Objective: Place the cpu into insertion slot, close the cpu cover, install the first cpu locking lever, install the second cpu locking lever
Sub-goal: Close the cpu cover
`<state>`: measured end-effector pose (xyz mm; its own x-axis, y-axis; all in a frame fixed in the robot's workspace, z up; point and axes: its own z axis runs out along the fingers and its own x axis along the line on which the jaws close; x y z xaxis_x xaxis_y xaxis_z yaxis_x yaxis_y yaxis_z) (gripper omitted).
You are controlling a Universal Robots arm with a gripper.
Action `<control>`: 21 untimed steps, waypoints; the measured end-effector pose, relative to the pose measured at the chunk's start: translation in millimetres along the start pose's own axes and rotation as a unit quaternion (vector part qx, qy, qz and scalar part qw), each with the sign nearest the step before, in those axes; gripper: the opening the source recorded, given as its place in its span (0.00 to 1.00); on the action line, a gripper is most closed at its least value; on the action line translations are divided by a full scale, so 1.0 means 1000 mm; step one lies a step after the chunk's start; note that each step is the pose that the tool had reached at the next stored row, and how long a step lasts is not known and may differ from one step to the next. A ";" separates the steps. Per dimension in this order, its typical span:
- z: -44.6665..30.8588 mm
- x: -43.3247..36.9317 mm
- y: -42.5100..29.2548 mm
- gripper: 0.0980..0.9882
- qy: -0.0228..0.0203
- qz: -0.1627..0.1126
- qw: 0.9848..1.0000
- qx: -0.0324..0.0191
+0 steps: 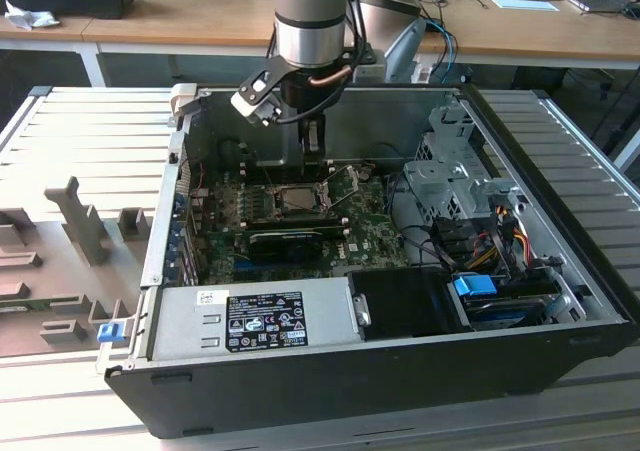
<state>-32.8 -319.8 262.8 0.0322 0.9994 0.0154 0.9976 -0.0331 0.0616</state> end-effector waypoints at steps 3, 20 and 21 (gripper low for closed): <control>-0.0010 0.0001 0.0008 0.01 0.000 0.000 1.000 0.000; -0.0022 0.0003 0.0077 0.01 0.000 0.000 1.000 0.000; -0.0022 0.0003 0.0079 0.01 0.000 0.000 1.000 0.000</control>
<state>-25.0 -319.8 265.5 0.0323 0.9994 0.0155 0.9976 -0.0332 0.0615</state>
